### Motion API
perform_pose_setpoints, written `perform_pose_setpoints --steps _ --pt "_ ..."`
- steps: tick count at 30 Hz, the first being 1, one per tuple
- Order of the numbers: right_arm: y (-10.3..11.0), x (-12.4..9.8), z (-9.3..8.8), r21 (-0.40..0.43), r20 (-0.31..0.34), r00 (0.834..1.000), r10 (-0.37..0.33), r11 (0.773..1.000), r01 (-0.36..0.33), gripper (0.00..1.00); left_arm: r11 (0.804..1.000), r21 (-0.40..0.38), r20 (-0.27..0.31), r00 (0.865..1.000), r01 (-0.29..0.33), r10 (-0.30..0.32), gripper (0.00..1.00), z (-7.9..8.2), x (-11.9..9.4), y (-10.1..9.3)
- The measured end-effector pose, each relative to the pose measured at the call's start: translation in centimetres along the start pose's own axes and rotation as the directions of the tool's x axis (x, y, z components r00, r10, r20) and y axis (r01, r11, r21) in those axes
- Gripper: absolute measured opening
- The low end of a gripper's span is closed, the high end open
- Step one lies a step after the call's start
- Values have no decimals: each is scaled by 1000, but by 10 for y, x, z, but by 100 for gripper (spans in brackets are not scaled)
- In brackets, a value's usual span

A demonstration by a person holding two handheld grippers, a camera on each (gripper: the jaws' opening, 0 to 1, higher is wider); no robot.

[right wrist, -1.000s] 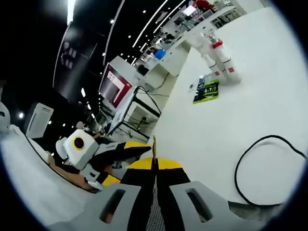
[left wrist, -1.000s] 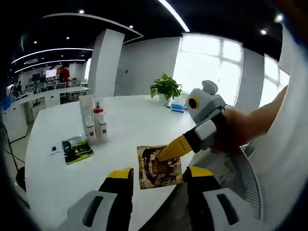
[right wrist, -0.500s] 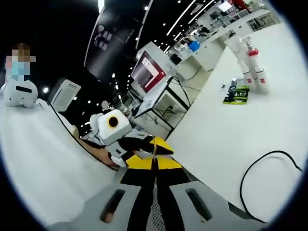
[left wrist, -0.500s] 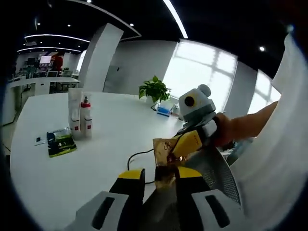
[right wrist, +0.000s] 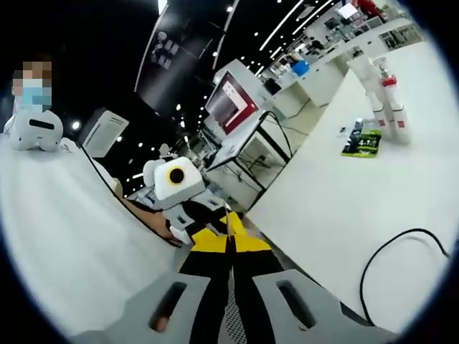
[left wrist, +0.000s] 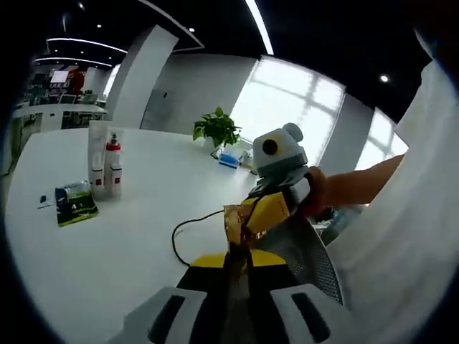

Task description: Arrange the skincare products in the storage area until every visible bottle or jar stands upright without overlapping.

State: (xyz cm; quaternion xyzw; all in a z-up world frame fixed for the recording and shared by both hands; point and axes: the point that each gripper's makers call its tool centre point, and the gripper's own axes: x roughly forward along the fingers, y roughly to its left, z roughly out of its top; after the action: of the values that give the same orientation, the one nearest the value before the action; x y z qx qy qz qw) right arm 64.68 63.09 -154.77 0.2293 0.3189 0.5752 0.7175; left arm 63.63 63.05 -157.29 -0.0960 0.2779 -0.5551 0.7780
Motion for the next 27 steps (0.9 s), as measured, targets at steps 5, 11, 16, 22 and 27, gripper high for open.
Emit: perform_pose_setpoints --steps 5,11,16,22,27 --pt "0 0 2 11 14 1000 1 1000 -1 0 998 -47 9 999 34 -34 1 3 -3 -2" --pt "5 1 14 39 78 997 19 999 -22 5 979 -162 61 992 122 -113 0 11 -12 -9" --pt "7 3 14 57 72 997 20 998 -25 5 949 -259 142 979 182 -149 0 24 -22 -5" --pt "18 9 18 73 111 993 25 997 -34 1 928 -286 170 966 239 -197 0 27 -27 -10" --pt "23 6 23 164 139 988 65 983 -88 0 886 -341 213 944 314 -253 1 33 -29 -16"
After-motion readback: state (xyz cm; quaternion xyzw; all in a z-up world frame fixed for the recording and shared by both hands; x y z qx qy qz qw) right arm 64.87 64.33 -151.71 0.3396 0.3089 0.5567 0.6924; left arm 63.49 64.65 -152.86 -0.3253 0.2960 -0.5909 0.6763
